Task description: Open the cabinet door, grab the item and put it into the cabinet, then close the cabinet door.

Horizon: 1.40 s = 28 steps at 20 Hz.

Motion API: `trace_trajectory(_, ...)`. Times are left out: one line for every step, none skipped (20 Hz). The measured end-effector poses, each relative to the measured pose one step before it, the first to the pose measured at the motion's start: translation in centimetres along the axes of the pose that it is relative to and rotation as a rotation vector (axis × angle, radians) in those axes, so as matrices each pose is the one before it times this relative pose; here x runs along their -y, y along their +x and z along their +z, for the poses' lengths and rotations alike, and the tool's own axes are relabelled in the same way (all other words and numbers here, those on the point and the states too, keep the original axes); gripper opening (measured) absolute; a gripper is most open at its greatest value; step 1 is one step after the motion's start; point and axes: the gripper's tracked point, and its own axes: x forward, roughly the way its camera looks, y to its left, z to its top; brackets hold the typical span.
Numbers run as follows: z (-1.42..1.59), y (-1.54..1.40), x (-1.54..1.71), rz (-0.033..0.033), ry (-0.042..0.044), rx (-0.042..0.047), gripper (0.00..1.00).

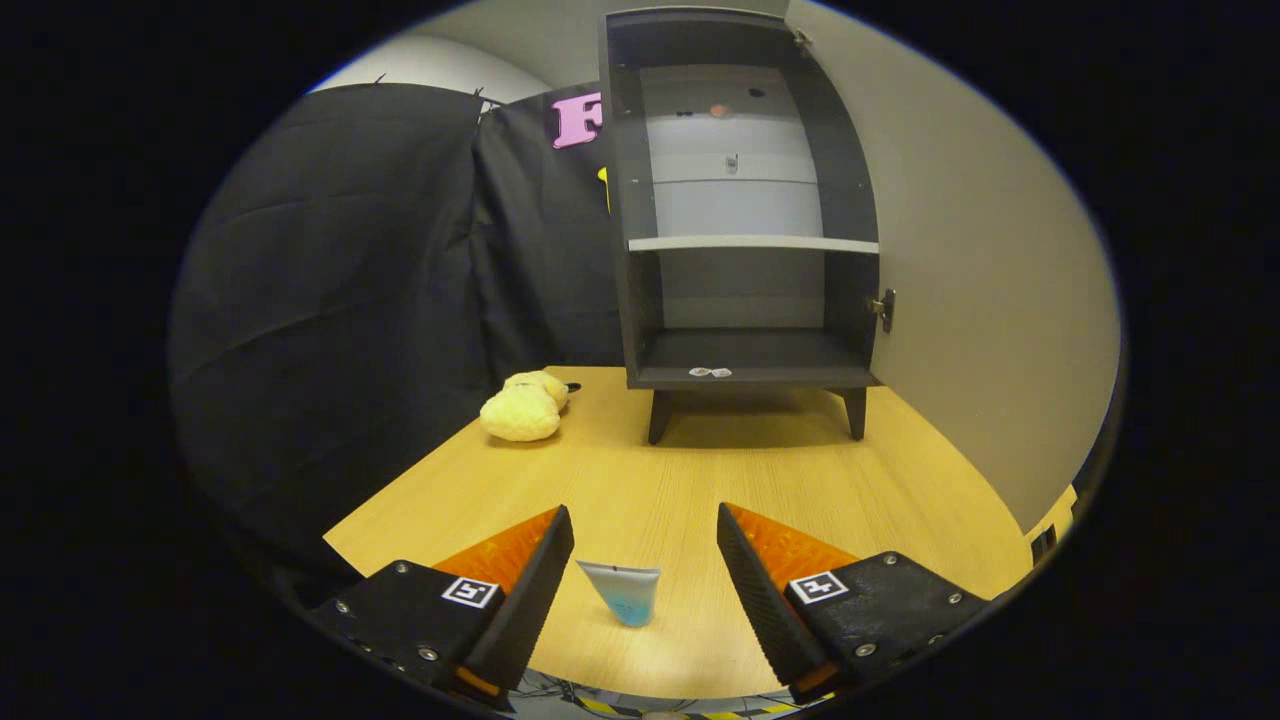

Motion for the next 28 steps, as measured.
trace_trajectory(-0.780,0.404,-0.228,0.00081,0.00018,-0.02429,0.89)
trace_trajectory(-0.838,0.344,-0.140,0.00078,0.00263,-0.02340,0.89)
trace_trajectory(-0.607,0.280,-0.204,0.00174,0.00265,-0.01561,0.89)
trace_trajectory(-0.568,0.376,-0.022,0.00014,-0.00104,-0.01390,0.89)
trace_trajectory(-0.528,0.308,-0.056,-0.00094,-0.00290,-0.01252,0.89)
trace_trajectory(-0.483,0.407,0.003,0.00025,-0.00149,-0.01280,0.89)
trace_trajectory(-0.438,0.272,0.013,-0.00181,-0.00109,-0.01027,0.89)
trace_trajectory(-0.582,0.337,0.012,-0.00143,-0.00142,-0.01515,0.89)
trace_trajectory(-0.541,0.322,-0.053,0.00009,-0.00126,-0.01632,0.89)
trace_trajectory(-0.612,0.381,-0.106,0.00199,0.00009,-0.01617,0.89)
trace_trajectory(-0.650,0.332,-0.002,-0.00216,0.00158,-0.01979,0.85)
trace_trajectory(-0.723,0.179,0.010,-0.00331,0.00342,-0.02097,0.83)
trace_trajectory(-0.513,0.163,0.002,-0.00056,0.00548,-0.01765,0.79)
trace_trajectory(-0.474,0.240,-0.147,0.00945,0.00453,-0.01456,0.77)
trace_trajectory(-0.199,0.188,-0.350,0.02486,0.00088,-0.00765,0.76)
trace_trajectory(0.283,-0.107,-0.096,0.00423,-0.00893,0.00874,0.69)
trace_trajectory(0.118,0.205,0.049,0.00847,-0.01367,0.00390,0.53)
trace_trajectory(0.206,-0.118,0.153,0.00316,-0.01283,0.00831,0.52)
trace_trajectory(0.224,-0.124,0.086,0.00413,-0.00892,0.00024,0.51)
trace_trajectory(0.277,-0.082,0.077,0.00409,-0.00192,0.00471,0.51)
trace_trajectory(0.446,-0.102,0.224,-0.00009,-0.00015,0.00446,0.51)
trace_trajectory(0.555,-0.241,0.167,-0.00073,0.00238,0.00599,0.51)
trace_trajectory(0.788,-0.205,0.308,-0.00098,0.00583,0.00882,0.51)
trace_trajectory(0.735,-0.127,0.380,-0.00045,0.00763,0.00433,0.51)
trace_trajectory(0.880,-0.238,0.425,-0.00067,0.00732,0.00479,0.51)
trace_trajectory(1.034,-0.185,0.352,-0.00188,0.00911,0.01168,0.51)
trace_trajectory(1.192,-0.267,0.447,-0.00250,0.00982,0.01095,0.51)
trace_trajectory(1.203,-0.261,0.524,-0.00315,0.01217,0.01649,0.51)
